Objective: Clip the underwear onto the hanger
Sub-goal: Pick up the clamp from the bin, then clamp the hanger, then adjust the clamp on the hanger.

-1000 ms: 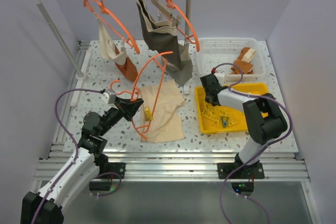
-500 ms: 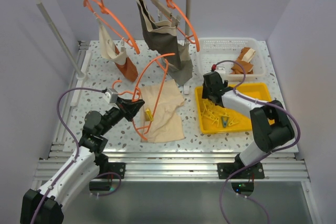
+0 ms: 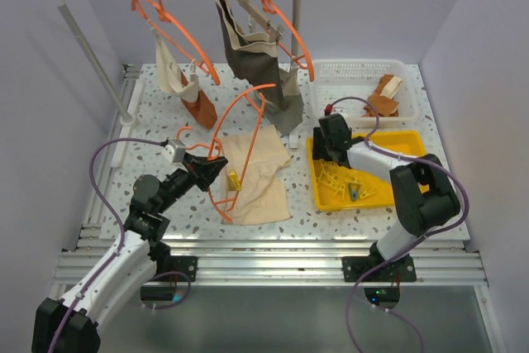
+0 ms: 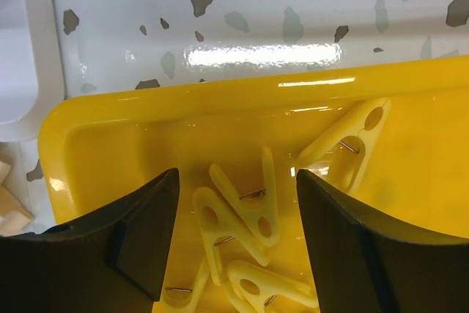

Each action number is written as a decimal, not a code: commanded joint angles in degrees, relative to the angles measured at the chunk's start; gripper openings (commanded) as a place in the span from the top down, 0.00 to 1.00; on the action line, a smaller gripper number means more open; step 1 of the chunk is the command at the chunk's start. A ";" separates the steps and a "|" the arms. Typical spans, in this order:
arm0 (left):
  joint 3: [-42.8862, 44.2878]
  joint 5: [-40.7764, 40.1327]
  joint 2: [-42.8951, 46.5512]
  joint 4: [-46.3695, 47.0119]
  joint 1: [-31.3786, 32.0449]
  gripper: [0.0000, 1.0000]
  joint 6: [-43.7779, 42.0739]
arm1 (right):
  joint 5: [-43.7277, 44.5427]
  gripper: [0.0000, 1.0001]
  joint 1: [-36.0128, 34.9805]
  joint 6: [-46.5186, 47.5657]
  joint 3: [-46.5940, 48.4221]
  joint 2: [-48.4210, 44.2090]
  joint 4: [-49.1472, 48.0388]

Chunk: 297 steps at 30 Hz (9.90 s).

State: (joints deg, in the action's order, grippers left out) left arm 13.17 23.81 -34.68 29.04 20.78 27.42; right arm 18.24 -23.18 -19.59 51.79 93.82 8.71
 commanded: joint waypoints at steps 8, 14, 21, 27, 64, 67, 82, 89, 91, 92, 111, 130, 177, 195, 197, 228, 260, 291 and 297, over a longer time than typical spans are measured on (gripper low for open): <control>0.28 0.01 1.89 2.08 0.23 1.00 -0.08 | -1.45 0.32 1.73 -0.44 4.90 4.88 4.38; 0.37 -0.17 1.98 1.99 0.23 1.00 -0.17 | -2.86 0.47 2.96 -0.88 4.81 4.88 4.30; 0.45 -0.08 1.72 1.99 0.23 1.00 -0.17 | -3.65 0.61 3.23 -0.97 4.20 4.62 4.56; 0.45 0.01 1.28 2.25 0.23 1.00 -0.09 | -3.39 0.71 3.32 -1.24 2.88 3.48 4.39; 0.45 -0.08 0.67 2.25 0.23 1.00 -0.44 | 0.39 0.66 3.32 -2.47 8.51 8.84 1.66; 0.45 0.09 0.31 2.52 0.23 1.00 -0.35 | 0.39 0.50 3.23 -2.46 7.01 6.99 0.87; 0.45 -0.17 0.75 2.25 0.23 1.00 -0.44 | -0.13 0.45 3.23 -2.11 4.90 4.36 2.01; 0.45 -0.08 0.75 2.25 0.23 1.00 -0.26 | 0.04 0.65 3.23 -2.03 5.07 4.61 2.36; 0.45 0.01 1.01 2.25 0.23 1.00 -0.17 | 0.22 0.76 3.32 -2.11 5.25 4.70 2.37; 0.45 0.01 0.93 2.25 0.23 1.00 -0.26 | 0.48 0.84 3.32 -2.20 5.16 4.70 2.19; 0.89 1.76 -1.36 2.87 0.23 1.00 2.54 | -3.89 1.00 2.97 4.21 -1.78 -26.82 -5.28; 8.01 8.88 -3.03 -10.22 0.23 1.00 3.43 | -49.34 0.99 -9.60 19.33 9.03 -35.81 -11.26; 14.52 13.54 -2.15 -24.47 0.23 1.00 -2.90 | -63.24 0.98 -17.87 34.80 23.27 -17.70 4.21; 14.34 13.63 -2.94 -24.38 0.23 1.00 -2.99 | -64.12 0.99 -17.86 32.34 22.30 -20.87 1.31; 14.25 13.63 -2.85 -24.12 0.23 1.00 -2.90 | -63.68 0.99 -17.87 33.21 22.04 -20.87 2.36; 13.99 12.75 -1.18 -24.38 0.23 1.00 -3.07 | -57.35 0.92 -17.78 41.13 22.65 -19.47 11.77; 12.32 4.58 -0.13 -24.65 0.23 1.00 -2.29 | -41.35 0.26 -17.95 13.72 -1.85 -39.50 -20.64; 8.72 0.36 -4.08 -21.13 0.32 1.00 -3.07 | -24.38 0.55 -34.74 11.69 -2.84 -20.87 -29.46; 8.63 0.44 -4.08 -21.30 0.32 1.00 -3.25 | -29.84 0.38 -34.65 11.60 -0.90 -19.64 -23.84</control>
State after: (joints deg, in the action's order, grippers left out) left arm 21.34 24.80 -39.13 6.20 20.78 25.69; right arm -8.27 -57.69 -7.94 48.10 73.93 -17.72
